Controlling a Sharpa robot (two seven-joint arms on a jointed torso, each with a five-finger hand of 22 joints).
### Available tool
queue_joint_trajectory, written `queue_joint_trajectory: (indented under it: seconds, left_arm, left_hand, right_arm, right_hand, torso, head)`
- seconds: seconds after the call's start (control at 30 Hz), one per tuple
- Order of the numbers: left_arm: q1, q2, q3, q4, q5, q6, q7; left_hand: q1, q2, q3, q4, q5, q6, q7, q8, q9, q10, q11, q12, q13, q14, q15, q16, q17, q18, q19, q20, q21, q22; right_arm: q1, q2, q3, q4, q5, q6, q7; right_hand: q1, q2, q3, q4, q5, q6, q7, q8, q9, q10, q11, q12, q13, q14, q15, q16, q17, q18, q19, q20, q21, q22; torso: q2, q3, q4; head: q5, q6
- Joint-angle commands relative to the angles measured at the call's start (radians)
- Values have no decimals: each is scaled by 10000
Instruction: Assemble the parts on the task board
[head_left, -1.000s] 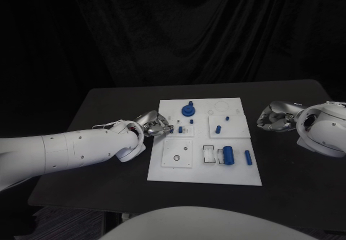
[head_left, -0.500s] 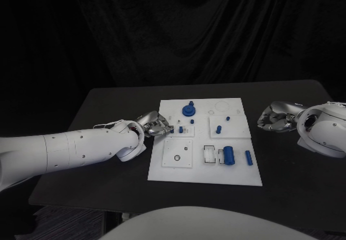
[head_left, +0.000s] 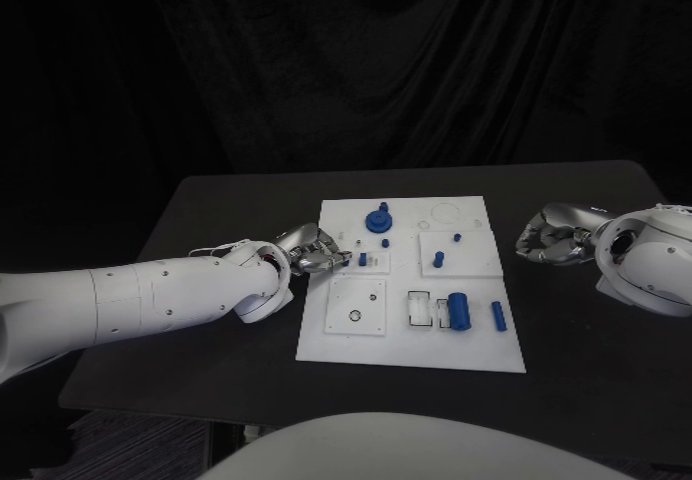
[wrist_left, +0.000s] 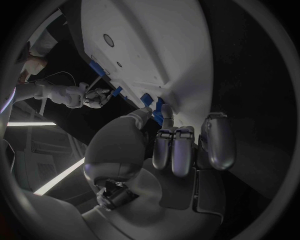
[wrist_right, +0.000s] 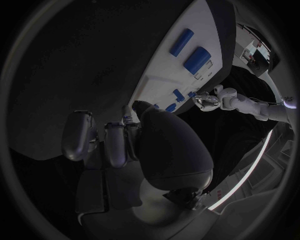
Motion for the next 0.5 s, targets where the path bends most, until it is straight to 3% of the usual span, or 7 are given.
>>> queue_joint_trajectory:
  seconds: [0.03, 0.33, 0.5]
  left_arm:
    - [-22, 13, 7, 26, 18, 158, 157]
    - [-28, 8, 7, 11, 18, 253, 192]
    - [-30, 2, 7, -6, 18, 289, 195]
  left_hand:
    - [-188, -28, -380, 357, -387, 0, 78, 13, 157, 1035, 91, -43, 2631, 1055, 67, 26, 2633, -74, 82, 66, -64, 1712]
    - [-469, -24, -1297, 838, -656, 19, 81, -22, 141, 1035, 97, -43, 2631, 1055, 74, 26, 2633, -75, 87, 75, -56, 1716]
    - [-1056, 203, -2176, 857, -949, 24, 88, -76, 117, 1035, 104, -43, 2631, 1055, 79, 26, 2633, -74, 85, 81, -66, 1715]
  right_arm:
    - [-10, 2, 6, 11, -12, 40, -150]
    - [-10, -3, 6, 7, -12, 51, -153]
    - [-10, -5, 6, -7, -12, 58, -156]
  right_hand:
    - [29, -64, 80, 0, 50, -32, -9, -42, -8, -40, -3, -50, 607, 252, -77, -44, -9, 107, -82, 4, -27, 1545]
    - [29, -64, 80, 0, 50, -32, -9, -42, -8, -40, -3, -50, 607, 252, -77, -44, -9, 107, -82, 4, -27, 1545]
    - [29, -64, 80, 0, 50, -32, -9, -42, -8, -40, -3, -50, 607, 252, -77, -44, -9, 107, -82, 4, -27, 1545]
  torso:
    - [-2, 3, -2]
    - [-5, -2, -4]
    - [-6, -2, -7]
  head:
    - [4, -1]
    - [-1, -1]
    - [-7, -1]
